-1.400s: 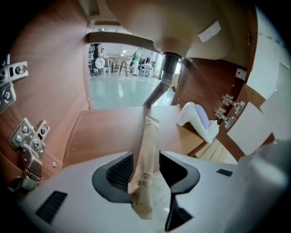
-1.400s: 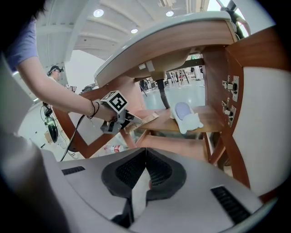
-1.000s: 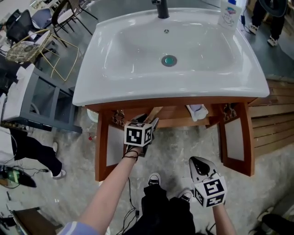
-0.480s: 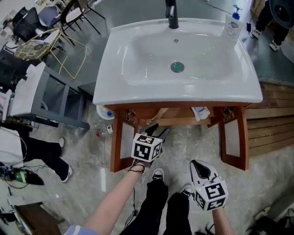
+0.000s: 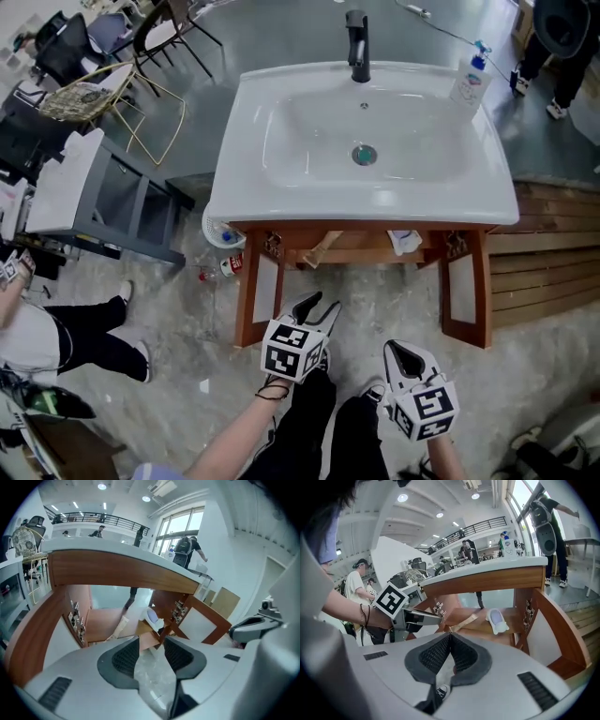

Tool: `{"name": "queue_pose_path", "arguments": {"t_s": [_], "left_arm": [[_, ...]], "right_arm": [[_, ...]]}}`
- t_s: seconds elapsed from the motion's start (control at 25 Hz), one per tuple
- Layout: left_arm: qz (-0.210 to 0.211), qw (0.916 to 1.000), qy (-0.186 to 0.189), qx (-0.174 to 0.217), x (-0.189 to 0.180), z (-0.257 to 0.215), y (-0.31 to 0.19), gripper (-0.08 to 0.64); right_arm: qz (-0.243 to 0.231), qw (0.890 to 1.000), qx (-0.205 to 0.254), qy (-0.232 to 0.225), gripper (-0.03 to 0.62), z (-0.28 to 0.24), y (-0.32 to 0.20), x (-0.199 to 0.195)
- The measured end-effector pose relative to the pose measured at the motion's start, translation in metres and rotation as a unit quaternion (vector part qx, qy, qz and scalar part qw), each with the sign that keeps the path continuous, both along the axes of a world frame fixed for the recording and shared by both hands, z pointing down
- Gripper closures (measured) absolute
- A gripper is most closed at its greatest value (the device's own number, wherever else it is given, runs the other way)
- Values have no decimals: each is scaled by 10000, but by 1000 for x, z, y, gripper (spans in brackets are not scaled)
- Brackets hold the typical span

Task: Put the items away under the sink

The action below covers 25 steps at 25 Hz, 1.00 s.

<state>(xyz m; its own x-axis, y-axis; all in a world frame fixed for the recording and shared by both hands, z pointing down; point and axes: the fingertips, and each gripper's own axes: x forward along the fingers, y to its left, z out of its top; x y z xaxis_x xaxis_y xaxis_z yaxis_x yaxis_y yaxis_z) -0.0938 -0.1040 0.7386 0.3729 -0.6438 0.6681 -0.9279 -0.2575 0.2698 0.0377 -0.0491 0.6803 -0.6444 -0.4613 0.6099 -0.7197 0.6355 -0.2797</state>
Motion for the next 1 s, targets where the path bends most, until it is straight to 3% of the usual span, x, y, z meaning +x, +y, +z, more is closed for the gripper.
{"name": "queue_pose_path", "arguments": {"t_s": [0.44, 1.0], "left_arm": [[104, 9995, 53, 285, 20, -60, 33, 402], [180, 9964, 207, 803, 31, -192, 62, 416]], "right_arm": [[-205, 9997, 116, 51, 577, -50, 8, -5], [-172, 9972, 532, -495, 577, -180, 7, 4]]}}
